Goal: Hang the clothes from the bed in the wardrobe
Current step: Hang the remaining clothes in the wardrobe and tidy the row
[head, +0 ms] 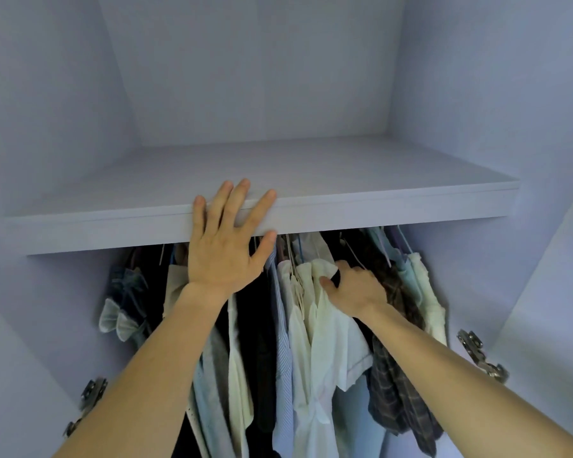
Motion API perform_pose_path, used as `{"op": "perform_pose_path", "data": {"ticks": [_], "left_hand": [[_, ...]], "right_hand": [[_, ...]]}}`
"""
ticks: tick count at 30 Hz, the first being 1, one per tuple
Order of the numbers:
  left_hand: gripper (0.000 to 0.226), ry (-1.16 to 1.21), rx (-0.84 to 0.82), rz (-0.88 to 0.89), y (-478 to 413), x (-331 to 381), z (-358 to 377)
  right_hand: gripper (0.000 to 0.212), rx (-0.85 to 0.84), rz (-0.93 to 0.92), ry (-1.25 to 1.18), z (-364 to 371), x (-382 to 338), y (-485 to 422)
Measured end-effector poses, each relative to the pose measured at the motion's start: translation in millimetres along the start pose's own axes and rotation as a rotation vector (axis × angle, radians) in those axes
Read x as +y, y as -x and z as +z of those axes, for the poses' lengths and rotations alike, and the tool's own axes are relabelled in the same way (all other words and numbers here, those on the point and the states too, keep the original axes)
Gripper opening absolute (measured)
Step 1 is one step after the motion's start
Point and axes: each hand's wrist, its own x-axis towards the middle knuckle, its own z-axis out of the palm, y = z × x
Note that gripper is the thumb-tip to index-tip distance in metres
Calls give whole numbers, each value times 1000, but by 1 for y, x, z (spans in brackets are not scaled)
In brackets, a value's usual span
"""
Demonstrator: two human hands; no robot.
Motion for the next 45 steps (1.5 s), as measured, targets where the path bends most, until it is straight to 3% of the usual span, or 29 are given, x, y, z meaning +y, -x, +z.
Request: {"op": "perform_pose_path", "data": {"ticks": [3,6,8,13,24,27,29,30,32,34,35,38,40,45], "left_hand": [[67,7,12,-10,2,2,-1],[67,-3,20,2,2,2,-1],[67,-22,38,14,2,0,3],[67,-45,141,23,3,-5,16],[65,-7,145,0,0,1,14],[63,-2,167,-11,-2,3,15],[62,7,159,-10,-3,4,16],[63,6,151,-14,-2,4,15],[63,7,139,-20,-1,3,15],[62,4,135,-12,-1,2,13],[61,-4,134,-1,-1,-1,13],[62,-31,118,34,-1,-7,12],[62,-33,119,20,0,-7,15],[62,-41,160,3,-2,-5,20]], "right_hand": [[84,-176,75,-165,21,-25,-6],[90,-168,85,-169,38,-36,-14],[84,-136,54,-118,45,-40,-18],[45,-118,-20,131,33,-26,-27],[58,4,130,171,-24,72,-21],[56,211,21,269,-21,52,-15],[53,289,-122,163,-10,25,-12],[53,243,-158,56,-2,11,-13],[52,-6,-147,-144,13,-18,-16],[51,-242,-123,-170,32,-35,-17],[44,-284,-117,-154,40,-38,-16],[23,-197,-93,-95,47,-19,-18],[25,-142,-38,-101,34,7,-22],[33,14,-73,195,-1,72,-31]]}}
